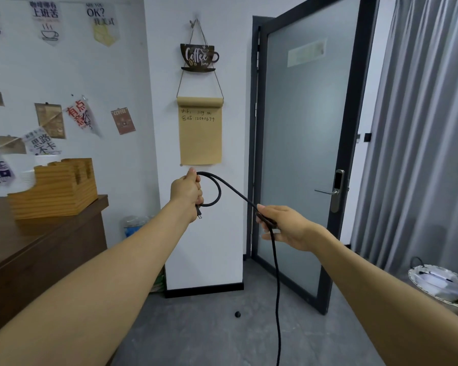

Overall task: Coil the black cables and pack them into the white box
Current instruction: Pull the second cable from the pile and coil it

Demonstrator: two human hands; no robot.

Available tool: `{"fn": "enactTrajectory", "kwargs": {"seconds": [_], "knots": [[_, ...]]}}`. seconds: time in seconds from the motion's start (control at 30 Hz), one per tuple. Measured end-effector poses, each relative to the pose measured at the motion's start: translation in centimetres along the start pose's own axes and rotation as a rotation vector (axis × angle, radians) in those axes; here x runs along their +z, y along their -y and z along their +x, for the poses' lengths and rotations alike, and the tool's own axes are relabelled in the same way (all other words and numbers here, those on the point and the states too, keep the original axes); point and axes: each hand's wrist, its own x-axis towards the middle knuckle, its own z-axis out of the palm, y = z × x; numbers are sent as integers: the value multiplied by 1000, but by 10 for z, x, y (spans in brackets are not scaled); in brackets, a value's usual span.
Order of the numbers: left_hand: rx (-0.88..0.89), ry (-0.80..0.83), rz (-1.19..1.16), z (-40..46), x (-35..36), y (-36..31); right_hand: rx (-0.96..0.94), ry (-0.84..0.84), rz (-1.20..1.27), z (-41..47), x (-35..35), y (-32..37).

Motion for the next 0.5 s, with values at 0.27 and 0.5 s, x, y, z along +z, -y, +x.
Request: {"fn": "enactTrajectory", "kwargs": {"seconds": [0.27,0.5], "knots": [[60,13,92,3,-1,2,-83,-121,-268,1,-2,6],[49,-12,186,5,-2,6,-76,-470,270,10,1,28]]}}
